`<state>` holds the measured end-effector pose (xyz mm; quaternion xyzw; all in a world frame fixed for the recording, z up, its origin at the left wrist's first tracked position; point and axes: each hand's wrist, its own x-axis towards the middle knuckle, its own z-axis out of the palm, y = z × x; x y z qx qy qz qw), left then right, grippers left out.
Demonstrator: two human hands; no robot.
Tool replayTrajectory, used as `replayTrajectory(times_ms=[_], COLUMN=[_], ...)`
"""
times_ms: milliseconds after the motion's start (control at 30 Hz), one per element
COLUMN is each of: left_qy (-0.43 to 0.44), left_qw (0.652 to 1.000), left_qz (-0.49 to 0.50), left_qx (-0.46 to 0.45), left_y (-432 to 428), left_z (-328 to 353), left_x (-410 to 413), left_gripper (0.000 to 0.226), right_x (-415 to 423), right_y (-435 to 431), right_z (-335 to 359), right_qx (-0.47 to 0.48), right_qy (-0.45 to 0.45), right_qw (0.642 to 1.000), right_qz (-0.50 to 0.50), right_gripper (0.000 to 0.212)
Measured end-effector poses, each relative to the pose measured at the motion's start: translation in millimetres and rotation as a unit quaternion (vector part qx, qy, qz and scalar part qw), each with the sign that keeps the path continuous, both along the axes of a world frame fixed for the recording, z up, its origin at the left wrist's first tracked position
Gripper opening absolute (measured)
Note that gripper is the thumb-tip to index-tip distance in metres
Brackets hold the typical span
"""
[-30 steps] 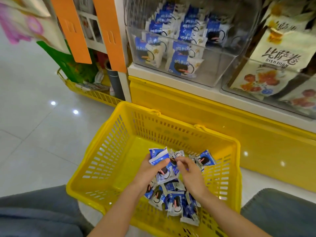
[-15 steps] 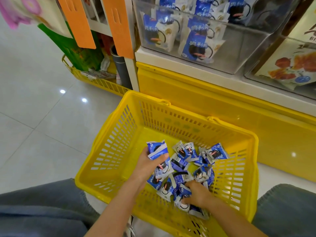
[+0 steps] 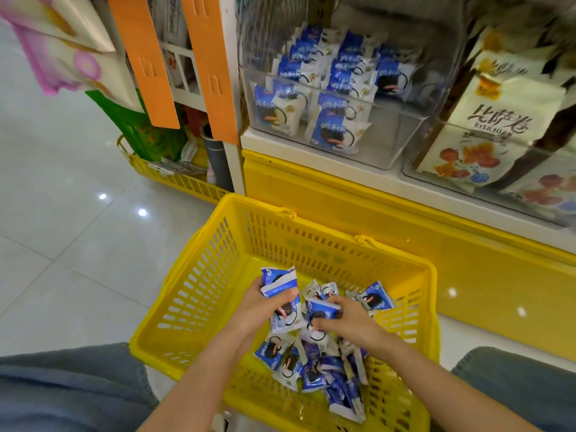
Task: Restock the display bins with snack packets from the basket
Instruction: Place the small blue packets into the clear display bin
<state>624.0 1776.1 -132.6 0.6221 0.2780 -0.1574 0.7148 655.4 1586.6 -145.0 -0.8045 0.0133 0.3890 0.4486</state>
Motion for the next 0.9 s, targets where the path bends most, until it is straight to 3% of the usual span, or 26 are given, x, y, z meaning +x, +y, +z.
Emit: replayTrajectory(times_ms=[200, 367, 533, 767, 900], left_qy=[-0.046, -0.136, -0.193, -0.230, -0.249], left_qw=[0.998, 0.989, 0.980, 0.972, 0.968], left_qz=[-0.004, -0.029, -0.032, -0.043, -0.010], left_qx=[-0.046, -0.041, -0.028, -0.006, -0.023], left_y=[1.6, -3.7, 3.1, 18.4, 21.5], left_z=[49.1, 108.0, 160.8, 198.3, 197.6], left_x=[17.3, 33.4, 60.3, 89.4, 107.0], left_gripper=[0.037, 0.065, 0.037, 0.036, 0.037], right_x=[20.8, 31.3, 58.1, 136.6, 199.6], right_y=[7.1, 13.8, 10.0, 10.7, 13.6], right_z=[75.4, 129.2, 195.8, 277.0, 294.2], right_qx=[0.140, 0.176, 0.164, 0.033, -0.119], right_qy=[-0.045, -0.108, -0.241, -0.442, -0.504], right_qw=[0.983, 0.972, 0.952, 0.892, 0.851], right_qz=[-0.110, -0.112, -0.098, -0.083, -0.088], right_gripper=[0.017, 0.022, 0.015, 0.008, 0.033])
